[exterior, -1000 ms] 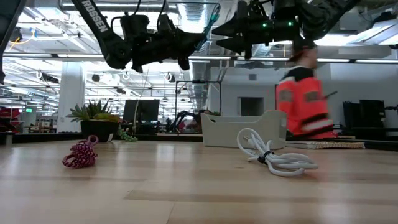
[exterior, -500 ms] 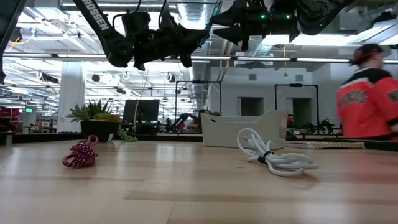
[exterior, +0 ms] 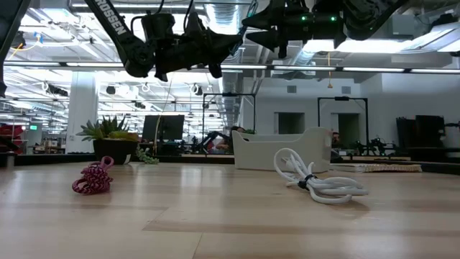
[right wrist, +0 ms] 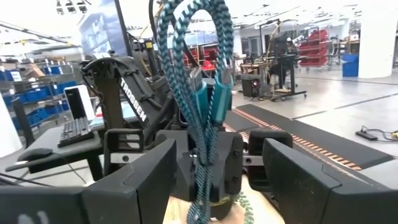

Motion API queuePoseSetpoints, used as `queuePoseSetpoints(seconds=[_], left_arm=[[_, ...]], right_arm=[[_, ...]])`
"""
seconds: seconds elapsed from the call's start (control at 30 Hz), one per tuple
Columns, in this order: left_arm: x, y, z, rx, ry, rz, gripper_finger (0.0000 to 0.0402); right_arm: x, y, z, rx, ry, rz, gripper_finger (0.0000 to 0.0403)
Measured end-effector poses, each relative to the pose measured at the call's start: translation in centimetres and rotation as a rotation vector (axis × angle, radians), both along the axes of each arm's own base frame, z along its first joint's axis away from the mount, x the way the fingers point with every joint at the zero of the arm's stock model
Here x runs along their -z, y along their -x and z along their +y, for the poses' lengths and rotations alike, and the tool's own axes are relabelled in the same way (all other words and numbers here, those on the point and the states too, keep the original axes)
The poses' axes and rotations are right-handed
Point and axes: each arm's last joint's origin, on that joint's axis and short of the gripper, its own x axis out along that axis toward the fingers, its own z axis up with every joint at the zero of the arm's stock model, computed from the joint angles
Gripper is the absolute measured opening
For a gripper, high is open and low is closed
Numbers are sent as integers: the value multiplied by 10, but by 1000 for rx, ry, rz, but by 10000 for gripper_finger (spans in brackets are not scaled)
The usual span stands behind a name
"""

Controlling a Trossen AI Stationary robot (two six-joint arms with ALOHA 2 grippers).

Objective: Pick and place USB-C Cables
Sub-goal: Put the blue black USB cable into the grey bin

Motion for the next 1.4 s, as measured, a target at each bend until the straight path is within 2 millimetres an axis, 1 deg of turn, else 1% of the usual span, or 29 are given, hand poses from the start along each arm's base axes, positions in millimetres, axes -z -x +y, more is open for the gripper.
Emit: queuePoseSetpoints(seconds=[0.1, 0.23, 0.37, 0.47, 0.53, 0.6, 0.67, 0.77, 0.87, 0.9, 0.93, 1.1, 1.23, 1.33, 1.4], left_arm=[[0, -3, -2, -11, 7, 10, 38], [-4, -12, -6, -3, -20, 36, 38], [-8, -14, -7, 0, -33, 22, 38], [-8, -13, -5, -3, -22, 25, 38], [-8, -13, -5, -3, -16, 28, 38], [-7, -13, -4, -4, -14, 29, 38], [-8, -13, -4, -9, -12, 28, 38], [-7, -13, -4, -27, -2, 36, 38], [-6, -14, -3, -35, 3, 45, 38], [-6, -14, -3, -34, 3, 45, 38], [-6, -14, -3, -36, 0, 45, 38], [-4, -14, -2, -56, 7, 54, 38], [0, -15, 0, -103, 67, 95, 45], [3, -16, 0, -120, 92, 135, 65], [6, -16, 0, -116, 103, 164, 87]], right_arm=[[0, 0, 0, -1, -4, -1, 265], [0, 0, 0, 1, -6, 1, 265], [1, 0, 1, -3, -13, 13, 264], [2, -1, 1, -1, -17, 23, 256], [2, 0, 1, 2, -16, 18, 242], [2, 0, 0, 8, -17, 19, 220], [2, 0, 0, 16, -17, 18, 188], [2, 0, 0, 21, -16, 19, 124], [2, 0, 0, 21, -16, 19, 49], [2, 0, 0, 21, -15, 19, 29], [2, 0, 0, 21, -13, 19, 19], [3, 0, 0, 26, -20, 25, 22], [5, -1, -1, 34, -29, 44, 15], [6, 0, -2, 57, -40, 49, 15], [5, 1, -2, 66, -42, 49, 15]])
